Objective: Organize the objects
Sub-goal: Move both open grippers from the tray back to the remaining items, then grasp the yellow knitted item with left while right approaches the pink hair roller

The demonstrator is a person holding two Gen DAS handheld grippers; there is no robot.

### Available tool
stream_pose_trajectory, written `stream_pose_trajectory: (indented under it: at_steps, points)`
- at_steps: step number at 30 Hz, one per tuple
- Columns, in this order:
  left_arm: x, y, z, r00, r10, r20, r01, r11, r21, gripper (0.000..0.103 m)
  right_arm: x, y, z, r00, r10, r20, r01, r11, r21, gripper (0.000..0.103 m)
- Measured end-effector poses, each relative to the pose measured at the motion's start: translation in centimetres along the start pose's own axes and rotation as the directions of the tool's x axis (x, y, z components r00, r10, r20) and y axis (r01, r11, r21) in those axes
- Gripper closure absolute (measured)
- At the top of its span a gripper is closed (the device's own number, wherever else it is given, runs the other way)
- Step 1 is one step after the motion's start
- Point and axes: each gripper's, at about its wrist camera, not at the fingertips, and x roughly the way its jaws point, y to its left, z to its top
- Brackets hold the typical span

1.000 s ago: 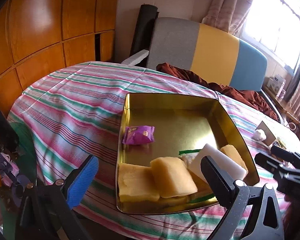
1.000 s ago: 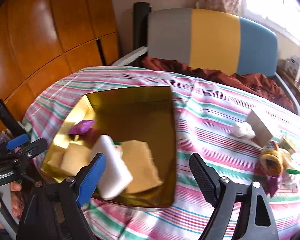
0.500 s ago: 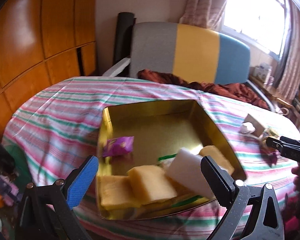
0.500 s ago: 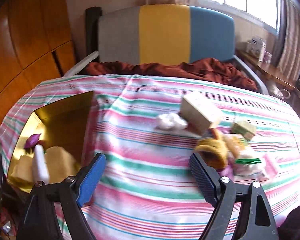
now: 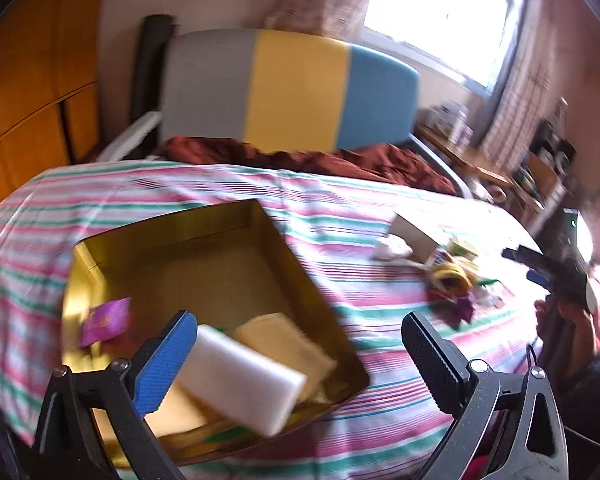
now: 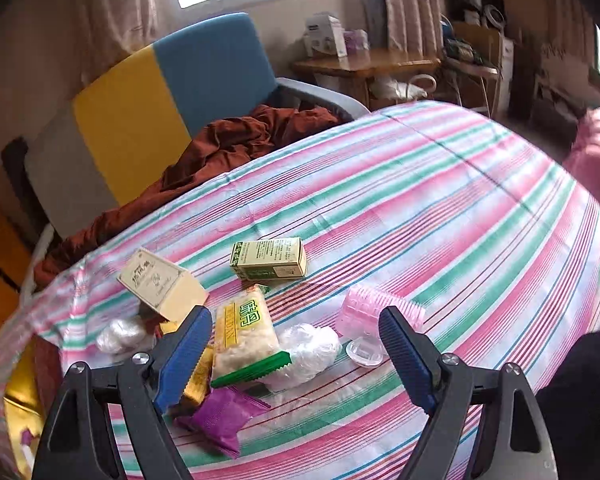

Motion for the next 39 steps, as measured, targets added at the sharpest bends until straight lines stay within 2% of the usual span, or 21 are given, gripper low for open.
stream_pose_trajectory:
  at_steps: [2,4,6,12,15,21,26,30,39]
  points:
    - [1.4,-2.3,0.7,1.0,0.005,-0.024,-0.004,0.998,0.059,0.0,0.3,-0.9,0.2,1.0,0.01,-0.018,-0.009,0.999,0.048,0.016]
    - [2.6,-4.3,1.2,0.999,-0.023,-0.048,0.027,0.995,0.093,0.0,0.5,-1.6,0.2,0.999,0.032,-0.038,-0.029,0.995,0.093,0.016]
    - [4.0,-6.2,1.3,0.997,-0.046,-0.067,0.053,0.993,0.109,0.0,0.4,-2.0,0.0,0.996,0.073,-0.049,-0.066,0.989,0.132,0.016]
    - [7.7,-10.7,0.7,0.986,-0.086,-0.141,0.109,0.98,0.164,0.0,0.5,-2.9,-0.1,0.99,0.129,-0.06,-0.114,0.973,0.202,0.016]
    - [9.4,-12.3,1.0,0.983,-0.08,-0.166,0.113,0.973,0.2,0.0,0.5,-3.7,0.0,0.988,0.145,-0.059,-0.127,0.962,0.243,0.016]
    - [13.5,-14.7,2.6,0.961,-0.131,-0.243,0.172,0.972,0.159,0.0,1.1,-3.8,-0.1,0.98,0.176,-0.088,-0.148,0.955,0.258,0.016]
    - [16.0,-16.1,3.8,0.958,-0.142,-0.248,0.182,0.973,0.144,0.0,1.5,-3.7,-0.2,0.975,0.195,-0.105,-0.162,0.951,0.261,0.016]
    - [18.3,-17.5,4.4,0.94,-0.174,-0.293,0.215,0.97,0.114,0.0,1.7,-3.7,-0.2,0.974,0.197,-0.11,-0.163,0.951,0.263,0.016]
    - [23.5,-20.4,4.6,0.918,-0.162,-0.362,0.215,0.97,0.111,0.0,1.7,-3.8,-0.2,0.974,0.199,-0.109,-0.166,0.952,0.257,0.016]
